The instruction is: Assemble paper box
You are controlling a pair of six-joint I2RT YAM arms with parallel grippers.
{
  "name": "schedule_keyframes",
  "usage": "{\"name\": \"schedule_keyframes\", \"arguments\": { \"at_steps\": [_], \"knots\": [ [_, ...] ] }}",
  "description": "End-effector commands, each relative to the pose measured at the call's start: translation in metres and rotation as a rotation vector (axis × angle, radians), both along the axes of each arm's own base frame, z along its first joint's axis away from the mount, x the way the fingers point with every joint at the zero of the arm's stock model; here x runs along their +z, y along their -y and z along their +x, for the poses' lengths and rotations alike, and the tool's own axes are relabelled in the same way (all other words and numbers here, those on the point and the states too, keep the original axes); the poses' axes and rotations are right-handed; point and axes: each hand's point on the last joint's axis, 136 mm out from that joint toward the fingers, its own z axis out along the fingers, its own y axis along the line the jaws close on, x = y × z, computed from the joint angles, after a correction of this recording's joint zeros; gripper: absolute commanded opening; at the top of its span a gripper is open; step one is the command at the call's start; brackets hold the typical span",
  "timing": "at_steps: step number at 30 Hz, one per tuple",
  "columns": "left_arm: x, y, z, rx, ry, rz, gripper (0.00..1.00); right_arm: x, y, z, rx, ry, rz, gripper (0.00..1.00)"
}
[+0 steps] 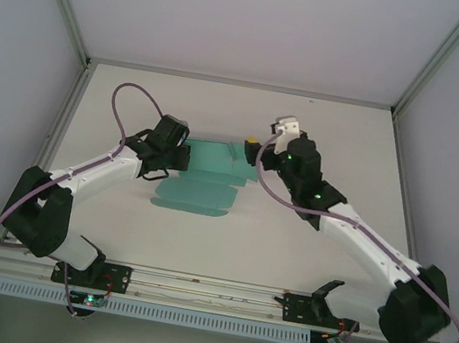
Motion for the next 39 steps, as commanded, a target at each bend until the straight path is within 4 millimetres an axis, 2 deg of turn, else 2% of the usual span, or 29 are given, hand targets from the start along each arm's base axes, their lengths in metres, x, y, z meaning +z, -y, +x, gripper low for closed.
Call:
{"name": "schedule_keyframes", "arguments": {
  "at_steps": [1,4,8,12,14,16,19,26,29,33,36,39],
  "knots": [
    [0.010,0.000,0.001,0.011,0.023,0.007,0.00,-0.026,0.016,-0.018,0.008,-0.085,-0.090,0.98],
    [0.011,0.000,0.003,0.013,0.028,0.006,0.00,-0.040,0.017,-0.037,0.076,-0.150,-0.112,0.99],
    [0.016,0.007,0.005,-0.009,0.069,-0.037,0.00,-0.074,0.016,-0.062,0.147,-0.275,-0.102,0.99],
    [0.025,0.016,0.007,-0.044,0.112,-0.082,0.00,-0.098,0.020,-0.075,0.139,-0.345,-0.077,0.98],
    [0.031,0.021,0.007,-0.075,0.132,-0.110,0.00,-0.103,0.022,-0.076,0.132,-0.349,-0.068,0.98],
    [0.036,0.028,0.006,-0.114,0.150,-0.136,0.00,-0.099,0.024,-0.072,0.105,-0.330,-0.050,0.99],
    [0.038,0.031,0.004,-0.140,0.153,-0.142,0.00,-0.080,0.018,-0.065,0.130,-0.266,-0.001,0.98],
    [0.039,0.036,0.001,-0.149,0.148,-0.181,0.00,-0.084,0.005,-0.057,0.184,-0.248,0.020,0.99],
    [0.041,0.040,0.002,-0.149,0.134,-0.202,0.00,-0.077,-0.001,-0.049,0.191,-0.191,0.054,0.98],
    [0.044,0.046,0.002,-0.181,0.132,-0.222,0.00,-0.063,0.005,-0.036,0.119,-0.087,0.114,0.99],
    [0.042,0.048,0.003,-0.179,0.119,-0.223,0.00,-0.053,-0.011,-0.035,0.189,-0.038,0.164,0.99],
    [0.037,0.048,0.004,-0.172,0.084,-0.210,0.00,-0.052,-0.028,-0.033,0.218,0.000,0.127,0.99]
  ]
}}
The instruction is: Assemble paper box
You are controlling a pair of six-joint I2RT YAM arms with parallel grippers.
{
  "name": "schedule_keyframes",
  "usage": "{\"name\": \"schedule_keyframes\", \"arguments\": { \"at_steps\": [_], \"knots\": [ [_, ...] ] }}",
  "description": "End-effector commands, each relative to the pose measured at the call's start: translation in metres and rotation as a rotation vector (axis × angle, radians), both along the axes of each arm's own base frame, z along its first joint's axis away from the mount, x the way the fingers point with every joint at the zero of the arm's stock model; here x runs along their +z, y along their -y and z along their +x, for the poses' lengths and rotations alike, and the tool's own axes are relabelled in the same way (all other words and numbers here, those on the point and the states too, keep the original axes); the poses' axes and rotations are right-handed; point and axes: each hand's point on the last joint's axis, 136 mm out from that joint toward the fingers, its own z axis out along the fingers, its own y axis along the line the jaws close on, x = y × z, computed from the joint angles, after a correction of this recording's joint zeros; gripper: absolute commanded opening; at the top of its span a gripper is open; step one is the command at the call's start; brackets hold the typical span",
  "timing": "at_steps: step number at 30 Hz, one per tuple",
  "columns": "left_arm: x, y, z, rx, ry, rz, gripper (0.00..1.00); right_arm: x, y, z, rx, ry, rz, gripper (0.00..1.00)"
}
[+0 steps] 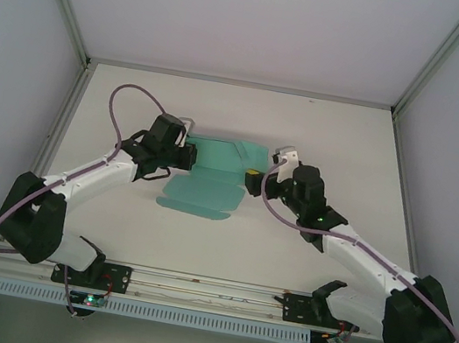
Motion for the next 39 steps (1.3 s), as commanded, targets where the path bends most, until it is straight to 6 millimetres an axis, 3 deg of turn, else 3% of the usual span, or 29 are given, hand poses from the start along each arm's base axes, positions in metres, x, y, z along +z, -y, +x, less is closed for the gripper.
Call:
{"name": "schedule_keyframes", "arguments": {
  "at_steps": [1,7,11,13,16,17,19,21,27,36,39],
  "knots": [
    [0.009,0.014,0.005,-0.033,-0.012,-0.035,0.00,0.029,-0.023,0.009,0.031,0.132,0.033,0.98],
    [0.004,0.015,0.003,-0.041,-0.031,-0.025,0.00,0.019,-0.028,0.022,-0.011,0.098,-0.019,0.99],
    [0.002,0.013,0.000,-0.067,-0.013,-0.002,0.00,0.021,-0.009,0.025,-0.085,0.041,0.021,0.98],
    [0.003,0.014,-0.003,-0.109,0.017,-0.002,0.00,0.021,-0.004,0.018,-0.025,-0.008,0.059,0.95],
    [0.003,0.016,-0.008,-0.155,0.031,-0.008,0.00,0.020,-0.002,-0.002,0.107,-0.081,0.084,0.85],
    [0.003,0.016,-0.009,-0.170,0.031,-0.007,0.00,0.020,-0.002,-0.010,0.154,-0.102,0.083,0.76],
    [0.005,0.019,-0.011,-0.197,0.037,-0.009,0.00,0.024,-0.004,-0.023,0.234,-0.129,0.101,0.71],
    [0.006,0.021,-0.009,-0.206,0.041,-0.013,0.00,0.030,-0.009,-0.033,0.304,-0.149,0.134,0.59],
    [0.016,0.033,-0.007,-0.244,0.070,-0.075,0.00,0.037,-0.020,-0.044,0.420,-0.190,0.205,0.22],
    [0.033,0.045,-0.015,-0.356,0.135,-0.117,0.00,0.072,-0.036,-0.065,0.733,-0.158,0.380,0.00],
    [0.033,0.042,-0.014,-0.362,0.159,-0.093,0.00,0.082,-0.038,-0.072,0.786,-0.158,0.401,0.00]
  ]
}}
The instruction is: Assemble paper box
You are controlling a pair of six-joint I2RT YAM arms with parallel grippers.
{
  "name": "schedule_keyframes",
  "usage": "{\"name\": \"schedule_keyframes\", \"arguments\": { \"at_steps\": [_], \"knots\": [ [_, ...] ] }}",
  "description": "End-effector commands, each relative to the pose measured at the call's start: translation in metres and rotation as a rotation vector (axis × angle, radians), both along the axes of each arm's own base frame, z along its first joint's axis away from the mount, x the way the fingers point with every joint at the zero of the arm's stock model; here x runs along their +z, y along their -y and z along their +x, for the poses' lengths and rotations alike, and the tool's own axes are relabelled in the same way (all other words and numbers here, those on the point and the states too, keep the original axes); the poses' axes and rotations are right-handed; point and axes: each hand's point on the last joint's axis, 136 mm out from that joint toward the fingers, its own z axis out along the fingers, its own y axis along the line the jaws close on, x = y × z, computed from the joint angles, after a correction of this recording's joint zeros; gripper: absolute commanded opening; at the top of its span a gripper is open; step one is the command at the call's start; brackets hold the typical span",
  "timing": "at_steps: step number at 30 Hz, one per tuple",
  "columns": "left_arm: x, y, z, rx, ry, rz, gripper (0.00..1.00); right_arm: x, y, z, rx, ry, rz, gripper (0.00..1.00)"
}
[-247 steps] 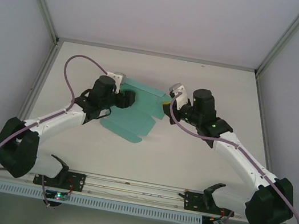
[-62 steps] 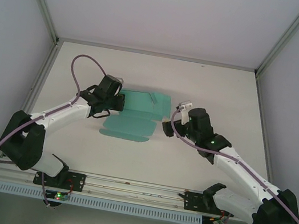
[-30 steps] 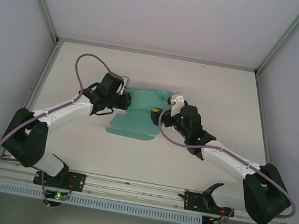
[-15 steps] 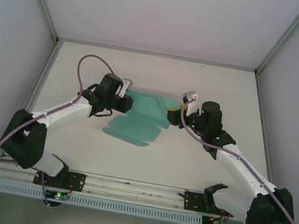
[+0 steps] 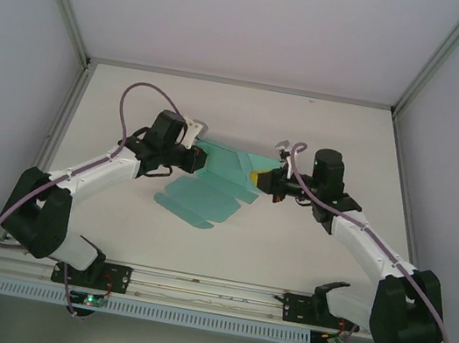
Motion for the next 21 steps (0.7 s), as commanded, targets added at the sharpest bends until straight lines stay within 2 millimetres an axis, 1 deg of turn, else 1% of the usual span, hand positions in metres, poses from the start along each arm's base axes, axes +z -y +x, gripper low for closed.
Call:
{"name": "schedule_keyframes", "arguments": {
  "at_steps": [1,4,5,6,7,8,9,10,11,12,13,15,17,19,21],
  "knots": [
    [0.024,0.010,-0.003,-0.091,0.108,-0.044,0.00,0.046,-0.009,-0.016,0.157,0.097,0.113,0.00],
    [0.027,0.010,0.000,-0.091,0.123,-0.060,0.00,0.048,-0.009,-0.022,0.182,0.093,0.122,0.00],
    [0.027,0.009,0.002,-0.086,0.124,-0.067,0.00,0.047,-0.009,-0.020,0.169,0.091,0.116,0.02],
    [0.028,0.008,0.004,-0.072,0.121,-0.064,0.00,0.044,-0.007,-0.016,0.133,0.086,0.094,0.18],
    [0.029,0.007,0.006,-0.061,0.116,-0.061,0.00,0.037,-0.002,-0.006,0.054,0.089,0.044,0.20],
    [0.029,0.005,0.008,-0.047,0.112,-0.056,0.00,0.030,0.004,0.003,-0.023,0.097,-0.018,0.19],
    [0.028,0.001,0.011,-0.008,0.105,-0.041,0.00,0.022,0.015,0.014,-0.118,0.109,-0.099,0.29],
    [0.026,-0.005,0.014,0.026,0.092,-0.025,0.00,0.016,0.027,0.024,-0.213,0.128,-0.176,0.44],
    [0.024,-0.009,0.016,0.052,0.085,-0.010,0.00,0.014,0.037,0.030,-0.282,0.142,-0.222,0.53],
    [0.022,-0.014,0.019,0.090,0.072,0.007,0.00,0.014,0.044,0.031,-0.325,0.155,-0.244,0.68],
    [0.020,-0.019,0.020,0.119,0.060,0.021,0.00,0.014,0.049,0.028,-0.342,0.175,-0.259,0.78],
    [0.016,-0.025,0.021,0.158,0.047,0.042,0.00,0.014,0.053,0.017,-0.336,0.194,-0.272,0.81],
    [0.013,-0.028,0.020,0.171,0.038,0.048,0.00,0.008,0.059,0.010,-0.356,0.190,-0.293,0.86],
    [0.011,-0.032,0.021,0.200,0.029,0.055,0.00,-0.004,0.066,0.005,-0.386,0.172,-0.319,0.93],
    [0.010,-0.034,0.021,0.213,0.021,0.058,0.00,-0.020,0.075,0.002,-0.415,0.143,-0.365,0.96]
  ]
}}
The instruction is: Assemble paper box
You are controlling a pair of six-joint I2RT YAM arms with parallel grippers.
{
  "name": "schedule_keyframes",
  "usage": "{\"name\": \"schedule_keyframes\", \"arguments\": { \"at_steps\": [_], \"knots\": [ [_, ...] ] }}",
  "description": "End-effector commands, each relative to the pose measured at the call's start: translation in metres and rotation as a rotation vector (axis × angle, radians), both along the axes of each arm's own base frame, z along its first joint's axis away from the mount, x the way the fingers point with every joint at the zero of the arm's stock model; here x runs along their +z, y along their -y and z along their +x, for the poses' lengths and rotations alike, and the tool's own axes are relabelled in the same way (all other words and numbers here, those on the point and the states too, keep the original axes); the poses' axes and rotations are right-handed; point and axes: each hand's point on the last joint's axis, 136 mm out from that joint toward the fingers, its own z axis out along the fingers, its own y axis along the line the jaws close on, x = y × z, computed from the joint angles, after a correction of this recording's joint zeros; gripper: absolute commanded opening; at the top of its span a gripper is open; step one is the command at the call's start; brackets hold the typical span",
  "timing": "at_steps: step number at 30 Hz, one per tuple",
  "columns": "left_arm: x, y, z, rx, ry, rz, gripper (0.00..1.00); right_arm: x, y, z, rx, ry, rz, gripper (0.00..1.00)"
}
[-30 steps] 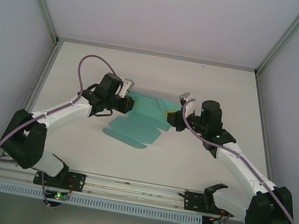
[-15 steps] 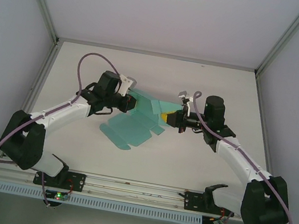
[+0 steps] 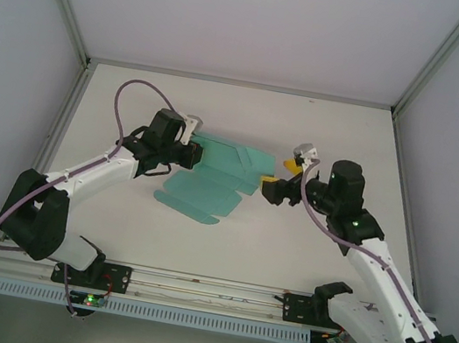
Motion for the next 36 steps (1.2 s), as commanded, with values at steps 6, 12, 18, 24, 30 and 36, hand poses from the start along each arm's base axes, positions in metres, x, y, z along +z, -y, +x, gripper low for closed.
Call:
{"name": "schedule_keyframes", "arguments": {
  "at_steps": [6,12,18,24,30,36],
  "knots": [
    [0.010,-0.013,0.005,0.082,-0.020,0.007,0.00,-0.063,0.015,-0.005,-0.095,-0.104,-0.165,0.99],
    [0.011,-0.013,0.004,0.086,-0.032,0.000,0.00,-0.067,0.008,0.014,-0.103,-0.098,-0.196,0.99],
    [0.012,-0.008,0.002,0.051,-0.032,-0.010,0.00,-0.058,-0.013,0.032,-0.073,-0.068,-0.164,0.98],
    [0.005,-0.008,0.000,0.030,-0.034,0.011,0.00,-0.044,-0.039,0.037,-0.014,-0.083,-0.099,0.99],
    [0.008,-0.005,-0.001,0.013,-0.017,-0.007,0.00,-0.058,-0.048,0.053,-0.103,-0.122,-0.163,0.99],
    [0.009,-0.004,0.002,0.054,-0.034,-0.043,0.00,-0.076,-0.045,0.078,-0.314,-0.052,-0.287,0.99]
  ]
}}
